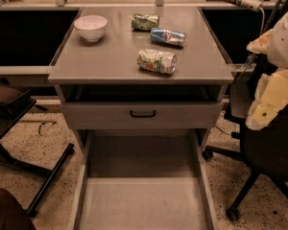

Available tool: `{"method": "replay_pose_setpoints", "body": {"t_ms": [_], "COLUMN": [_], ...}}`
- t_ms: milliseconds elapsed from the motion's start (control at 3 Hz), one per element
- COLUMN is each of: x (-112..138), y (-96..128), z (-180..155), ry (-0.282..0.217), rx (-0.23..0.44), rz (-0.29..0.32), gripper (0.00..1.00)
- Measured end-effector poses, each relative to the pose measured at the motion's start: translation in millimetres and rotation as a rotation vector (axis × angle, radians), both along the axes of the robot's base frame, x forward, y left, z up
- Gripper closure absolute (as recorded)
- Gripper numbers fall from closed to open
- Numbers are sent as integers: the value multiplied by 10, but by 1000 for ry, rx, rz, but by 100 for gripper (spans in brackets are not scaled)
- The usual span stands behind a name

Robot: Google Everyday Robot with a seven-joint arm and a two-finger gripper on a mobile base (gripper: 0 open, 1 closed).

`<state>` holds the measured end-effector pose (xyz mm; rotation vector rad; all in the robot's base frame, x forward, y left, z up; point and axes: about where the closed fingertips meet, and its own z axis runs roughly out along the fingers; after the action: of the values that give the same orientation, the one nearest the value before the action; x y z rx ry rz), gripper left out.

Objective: Place 7up can into middle drawer

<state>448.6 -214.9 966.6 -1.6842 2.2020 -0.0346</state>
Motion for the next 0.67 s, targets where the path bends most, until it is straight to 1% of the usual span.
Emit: {"method": "replay_pose_setpoints", "body": {"t_ms": [333,667], "x": [425,1047], "y": [208,452], "z": [-252,-498], "ry": [-18,-40], "rx": [82,152], "rz": [-13,-80], "gripper": [0,0]}}
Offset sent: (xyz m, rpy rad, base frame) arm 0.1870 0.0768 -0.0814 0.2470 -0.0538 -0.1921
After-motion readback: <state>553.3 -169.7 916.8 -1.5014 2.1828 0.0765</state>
